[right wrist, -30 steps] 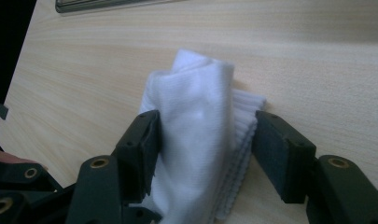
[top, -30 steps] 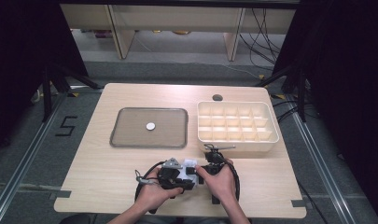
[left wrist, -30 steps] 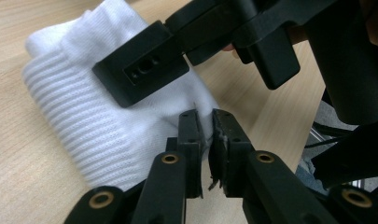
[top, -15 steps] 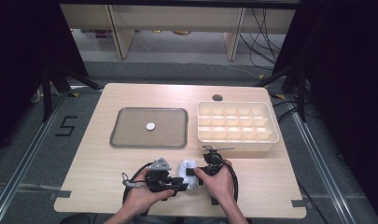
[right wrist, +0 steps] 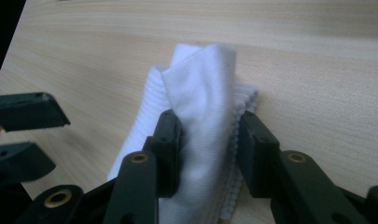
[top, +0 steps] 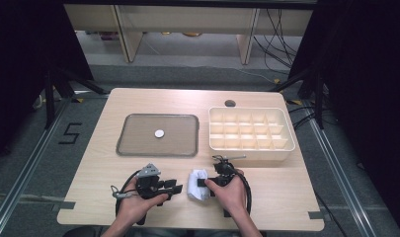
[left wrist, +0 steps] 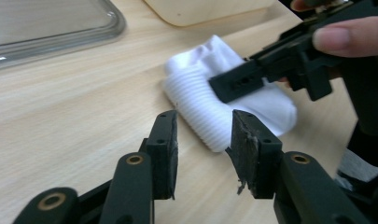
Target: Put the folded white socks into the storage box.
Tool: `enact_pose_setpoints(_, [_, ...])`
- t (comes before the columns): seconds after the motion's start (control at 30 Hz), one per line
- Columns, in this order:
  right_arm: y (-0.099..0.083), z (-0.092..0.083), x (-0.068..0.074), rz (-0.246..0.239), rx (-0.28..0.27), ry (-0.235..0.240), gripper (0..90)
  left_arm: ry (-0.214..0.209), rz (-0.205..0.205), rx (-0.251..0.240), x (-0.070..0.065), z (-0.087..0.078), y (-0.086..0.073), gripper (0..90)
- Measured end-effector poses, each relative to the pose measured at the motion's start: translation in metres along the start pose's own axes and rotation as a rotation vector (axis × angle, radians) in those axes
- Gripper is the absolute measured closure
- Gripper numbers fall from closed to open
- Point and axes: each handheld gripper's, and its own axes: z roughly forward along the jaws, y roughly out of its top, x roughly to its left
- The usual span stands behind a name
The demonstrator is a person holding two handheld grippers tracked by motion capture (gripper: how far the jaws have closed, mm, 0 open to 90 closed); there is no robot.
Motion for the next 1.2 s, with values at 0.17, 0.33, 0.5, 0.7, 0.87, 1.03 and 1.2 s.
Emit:
enact_pose_setpoints(0.17, [0.001,0.000,-0.003,-0.040,-0.004,0.011,66.3,0.036,0.013,-0.031,0.009,0.000,-0.006,53.4])
enact_pose_setpoints(0.33, [0.000,-0.001,-0.004,-0.005,-0.010,0.023,67.0,0.081,0.003,-0.074,0.016,0.001,-0.011,47.5])
enact_pose_setpoints(0.5, [0.000,-0.002,-0.001,0.017,-0.006,0.021,67.8,0.108,0.029,-0.111,0.018,0.001,-0.012,43.8])
enact_pose_setpoints(0.7, [-0.001,-0.008,0.003,0.020,-0.041,0.028,68.1,0.147,0.062,-0.168,0.021,-0.001,-0.015,42.2])
enact_pose_setpoints(0.87, [0.000,-0.019,0.001,-0.038,-0.077,0.027,68.1,0.158,0.074,-0.198,0.021,0.000,-0.015,42.2])
enact_pose_setpoints(1.03, [0.004,-0.031,0.002,-0.052,-0.149,0.001,68.0,0.169,0.099,-0.206,0.023,0.003,-0.017,41.8])
enact_pose_setpoints(1.2, [0.007,-0.042,0.004,-0.067,-0.198,-0.020,68.0,0.172,0.107,-0.216,0.023,0.004,-0.018,41.4])
